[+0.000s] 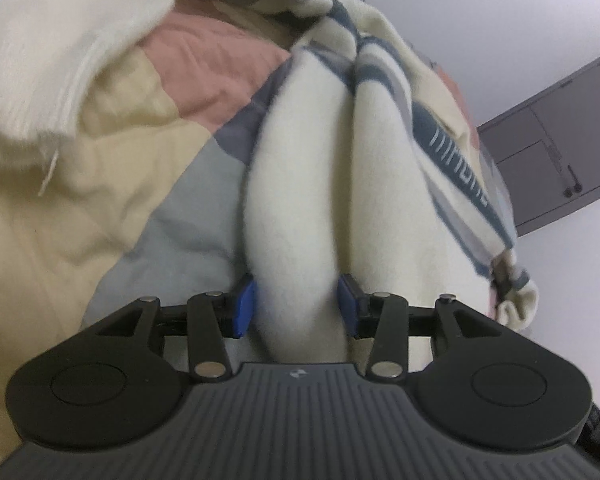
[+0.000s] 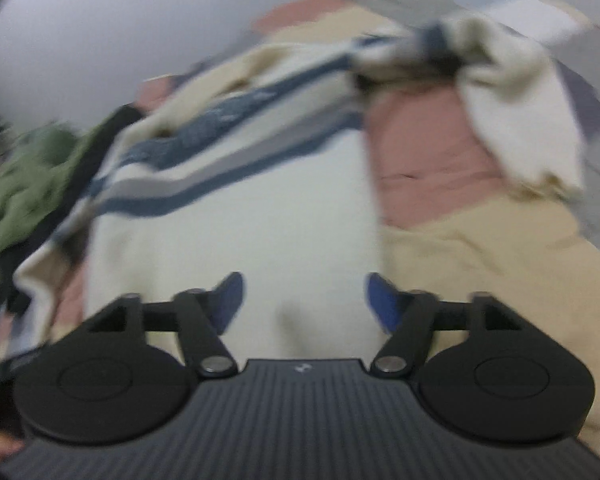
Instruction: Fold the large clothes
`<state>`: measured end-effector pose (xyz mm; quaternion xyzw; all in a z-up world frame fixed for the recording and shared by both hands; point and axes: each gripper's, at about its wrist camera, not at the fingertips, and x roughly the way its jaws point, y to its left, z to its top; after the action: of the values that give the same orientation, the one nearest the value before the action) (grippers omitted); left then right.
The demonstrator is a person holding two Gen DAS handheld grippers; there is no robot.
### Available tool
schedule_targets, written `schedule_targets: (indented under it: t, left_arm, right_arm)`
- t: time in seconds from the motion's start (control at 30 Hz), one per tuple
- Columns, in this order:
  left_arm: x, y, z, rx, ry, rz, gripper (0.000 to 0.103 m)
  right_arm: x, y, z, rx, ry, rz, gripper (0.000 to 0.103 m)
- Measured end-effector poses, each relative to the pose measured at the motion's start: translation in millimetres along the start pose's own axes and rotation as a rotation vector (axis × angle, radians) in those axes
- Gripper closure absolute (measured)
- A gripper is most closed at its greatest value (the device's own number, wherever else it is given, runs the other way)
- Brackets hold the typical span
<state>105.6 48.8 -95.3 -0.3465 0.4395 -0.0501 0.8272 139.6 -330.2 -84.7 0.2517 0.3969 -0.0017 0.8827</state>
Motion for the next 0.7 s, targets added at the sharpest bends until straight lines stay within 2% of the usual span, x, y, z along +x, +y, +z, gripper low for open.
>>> schedule_targets:
  t: [0.1,0.23,0.3,0.33,0.37,0.4,0.43,0.47,0.53,0.63,0.7]
  left_arm:
    - [3,-1,-2,-0.004,-0.006,0.011,0.055]
    - [6,0,-2,-0.022,-0.017,0.000,0.055]
    - [8,0,-2,-0.040,-0.018,-0.005,0.055]
    - [9,1,-2,-0.048,-0.020,-0.005,0.056]
    - [8,1,-2,-0.058,-0.024,-0.004,0.060]
    - [8,2,-2,-0.065,-0.026,-0.005,0.069]
    - [8,2,-1,-0.068,-0.026,-0.006,0.072]
    - [7,2,-1,-0.067,-0.027,-0.010,0.080]
    - [1,1,0,-0.066,-0.033,-0.037,0.086]
    - [-25,-4,2,-0.028,-0.098,-0.074,0.087]
    - [-45,-6,6,-0.028,-0.143,-0.131,0.088]
  right_arm:
    - [15,-18,-2,0.114,0.065,0.014,0.028]
    - [37,-40,-13,0.309,0.199,0.111,0.028]
    - [39,-38,-17,0.318,0.218,0.138,0.032]
    - [39,-35,-19,0.305,0.229,0.151,0.036]
    - [39,-32,-20,0.295,0.243,0.173,0.047]
    - [38,-29,-21,0.279,0.249,0.190,0.068]
    - [35,-25,-20,0.246,0.244,0.189,0.079]
    - [31,-22,-18,0.222,0.229,0.190,0.082]
    - [20,-19,-10,0.195,0.185,0.187,0.084]
    - [-3,-13,5,0.138,0.121,0.190,0.085]
    - [-21,-9,20,0.087,0.076,0.185,0.086]
